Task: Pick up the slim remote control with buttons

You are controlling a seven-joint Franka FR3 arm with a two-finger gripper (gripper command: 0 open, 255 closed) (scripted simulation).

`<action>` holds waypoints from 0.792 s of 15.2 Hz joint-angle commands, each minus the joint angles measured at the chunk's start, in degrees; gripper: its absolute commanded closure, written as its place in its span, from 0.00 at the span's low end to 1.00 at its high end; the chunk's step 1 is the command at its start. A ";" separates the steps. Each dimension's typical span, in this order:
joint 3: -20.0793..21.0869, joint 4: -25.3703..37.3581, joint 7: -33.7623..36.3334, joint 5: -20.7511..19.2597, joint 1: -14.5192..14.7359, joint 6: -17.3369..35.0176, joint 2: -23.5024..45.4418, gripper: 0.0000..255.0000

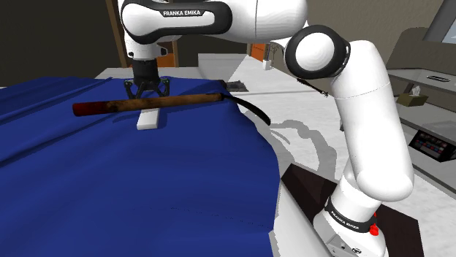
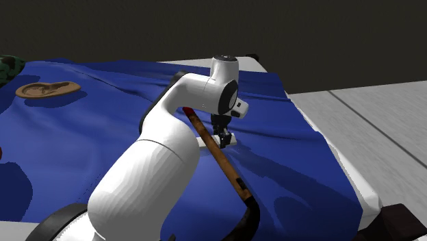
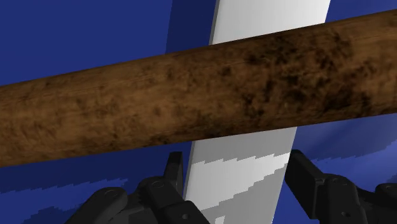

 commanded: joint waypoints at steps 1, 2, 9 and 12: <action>-0.01 -0.03 -0.04 -0.03 0.01 -0.03 0.11 1.00; -0.02 0.02 -0.12 -0.01 -0.05 -0.13 0.06 1.00; -0.17 9.11 -0.27 -0.54 1.42 -7.00 2.20 1.00; -0.34 14.45 -0.38 -0.98 2.43 -10.56 3.91 1.00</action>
